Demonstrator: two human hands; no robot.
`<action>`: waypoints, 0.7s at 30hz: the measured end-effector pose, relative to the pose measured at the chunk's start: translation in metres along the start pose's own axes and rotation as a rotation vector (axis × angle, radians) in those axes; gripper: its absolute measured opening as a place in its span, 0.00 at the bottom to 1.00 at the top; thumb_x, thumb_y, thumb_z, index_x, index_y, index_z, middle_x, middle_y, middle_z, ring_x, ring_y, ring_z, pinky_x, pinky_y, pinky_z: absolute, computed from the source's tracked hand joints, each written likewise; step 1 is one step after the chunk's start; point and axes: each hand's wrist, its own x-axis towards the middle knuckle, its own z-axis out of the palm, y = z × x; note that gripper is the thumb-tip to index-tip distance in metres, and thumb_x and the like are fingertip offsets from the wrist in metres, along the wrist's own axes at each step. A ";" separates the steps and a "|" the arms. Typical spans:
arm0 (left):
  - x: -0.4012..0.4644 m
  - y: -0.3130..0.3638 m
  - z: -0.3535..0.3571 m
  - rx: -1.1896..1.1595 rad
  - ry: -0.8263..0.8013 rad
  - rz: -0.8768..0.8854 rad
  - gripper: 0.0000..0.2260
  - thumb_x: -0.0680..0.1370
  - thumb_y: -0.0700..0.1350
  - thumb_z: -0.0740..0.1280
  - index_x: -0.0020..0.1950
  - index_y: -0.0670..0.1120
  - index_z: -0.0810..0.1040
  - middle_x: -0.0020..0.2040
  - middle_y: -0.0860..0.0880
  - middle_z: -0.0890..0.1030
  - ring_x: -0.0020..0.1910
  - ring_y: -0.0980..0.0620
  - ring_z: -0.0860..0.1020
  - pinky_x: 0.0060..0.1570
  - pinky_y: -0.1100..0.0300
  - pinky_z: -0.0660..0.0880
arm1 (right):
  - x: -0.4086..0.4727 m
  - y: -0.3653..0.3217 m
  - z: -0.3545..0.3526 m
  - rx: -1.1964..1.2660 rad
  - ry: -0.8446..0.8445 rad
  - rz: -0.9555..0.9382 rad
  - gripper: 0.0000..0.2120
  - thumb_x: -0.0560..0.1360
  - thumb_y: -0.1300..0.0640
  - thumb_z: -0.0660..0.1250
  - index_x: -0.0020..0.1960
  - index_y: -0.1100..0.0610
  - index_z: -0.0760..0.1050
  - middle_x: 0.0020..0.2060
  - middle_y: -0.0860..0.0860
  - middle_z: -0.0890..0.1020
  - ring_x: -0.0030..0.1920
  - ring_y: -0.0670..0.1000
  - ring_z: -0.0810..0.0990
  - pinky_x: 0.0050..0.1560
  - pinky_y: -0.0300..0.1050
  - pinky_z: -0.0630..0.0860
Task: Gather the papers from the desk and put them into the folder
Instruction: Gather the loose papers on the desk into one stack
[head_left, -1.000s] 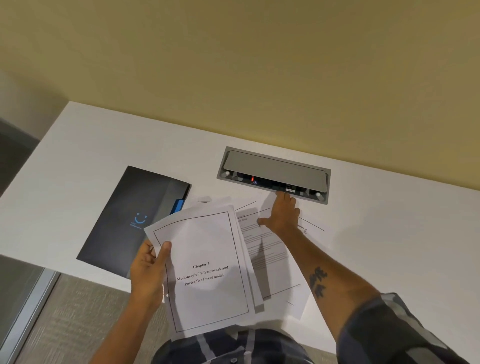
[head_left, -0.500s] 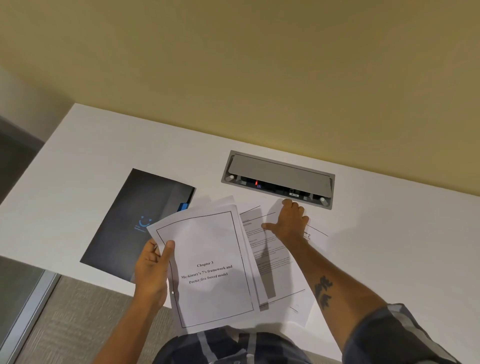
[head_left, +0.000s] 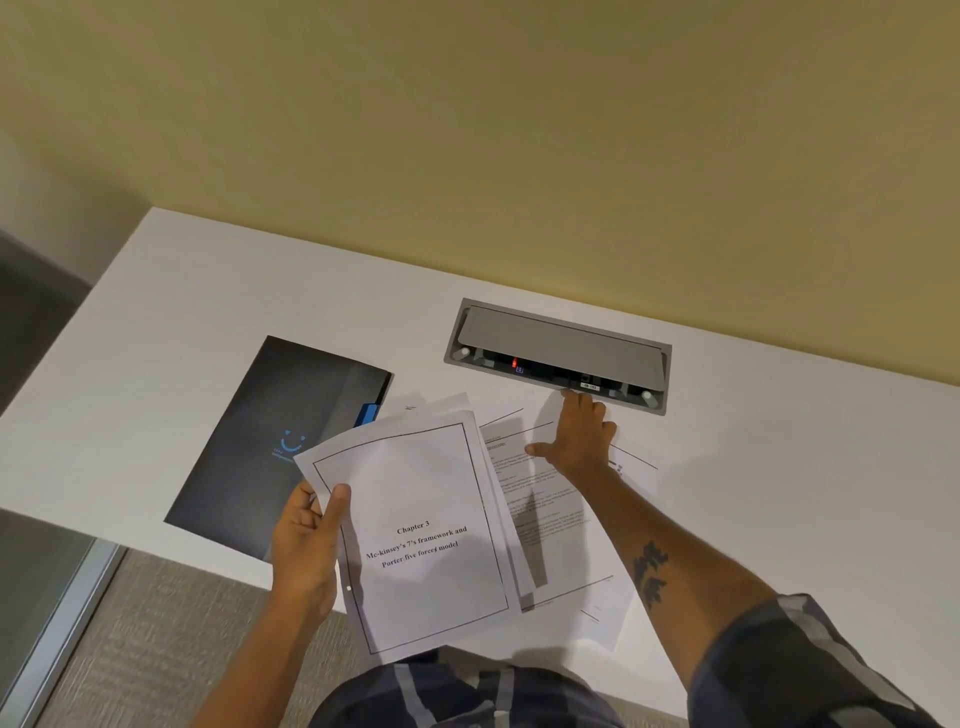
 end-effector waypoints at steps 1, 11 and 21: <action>0.000 0.000 0.000 -0.001 0.004 0.001 0.14 0.77 0.52 0.72 0.62 0.58 0.82 0.58 0.55 0.89 0.56 0.54 0.88 0.44 0.61 0.86 | 0.001 0.000 0.000 0.004 -0.005 -0.002 0.52 0.69 0.38 0.81 0.81 0.53 0.58 0.78 0.54 0.68 0.77 0.59 0.66 0.76 0.59 0.67; 0.002 -0.008 -0.004 0.004 0.021 -0.015 0.14 0.83 0.45 0.70 0.68 0.53 0.81 0.61 0.54 0.88 0.58 0.54 0.87 0.48 0.62 0.85 | 0.007 0.007 -0.005 -0.006 -0.027 0.020 0.42 0.69 0.35 0.79 0.75 0.52 0.68 0.74 0.53 0.74 0.75 0.58 0.69 0.75 0.58 0.66; 0.004 -0.002 0.003 -0.011 0.002 -0.001 0.17 0.76 0.53 0.72 0.65 0.56 0.82 0.61 0.53 0.88 0.58 0.52 0.87 0.48 0.61 0.86 | -0.023 0.030 0.006 0.560 0.015 -0.024 0.24 0.76 0.57 0.79 0.68 0.58 0.76 0.64 0.56 0.82 0.63 0.58 0.81 0.65 0.57 0.81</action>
